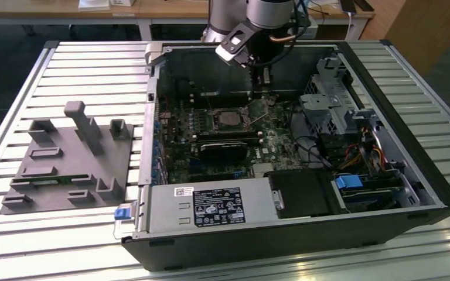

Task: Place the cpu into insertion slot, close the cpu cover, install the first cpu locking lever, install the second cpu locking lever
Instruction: 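Close the cpu cover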

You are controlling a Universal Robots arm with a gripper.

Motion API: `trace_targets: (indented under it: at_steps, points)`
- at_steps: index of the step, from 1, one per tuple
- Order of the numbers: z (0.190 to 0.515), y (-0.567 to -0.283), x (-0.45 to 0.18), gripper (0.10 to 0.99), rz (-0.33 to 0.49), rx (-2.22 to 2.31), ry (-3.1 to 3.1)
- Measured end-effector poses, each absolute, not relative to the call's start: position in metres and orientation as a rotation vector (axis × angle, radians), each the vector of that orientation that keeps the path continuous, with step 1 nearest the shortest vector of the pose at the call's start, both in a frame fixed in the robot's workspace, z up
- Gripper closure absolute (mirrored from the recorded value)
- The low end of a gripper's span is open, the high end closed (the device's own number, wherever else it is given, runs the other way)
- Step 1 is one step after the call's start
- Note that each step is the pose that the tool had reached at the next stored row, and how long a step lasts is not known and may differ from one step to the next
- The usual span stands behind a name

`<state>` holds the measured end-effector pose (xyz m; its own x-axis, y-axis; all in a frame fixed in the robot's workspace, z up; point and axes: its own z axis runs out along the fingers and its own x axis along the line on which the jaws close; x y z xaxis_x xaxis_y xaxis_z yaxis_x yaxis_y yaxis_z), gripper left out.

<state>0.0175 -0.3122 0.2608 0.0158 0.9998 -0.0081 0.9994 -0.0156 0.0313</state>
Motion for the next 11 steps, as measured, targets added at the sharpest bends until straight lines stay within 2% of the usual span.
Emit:
trace_targets:
  at_steps: [11]
  points:
    - [0.259,-0.309,0.039,0.965,0.020,2.221,2.185]
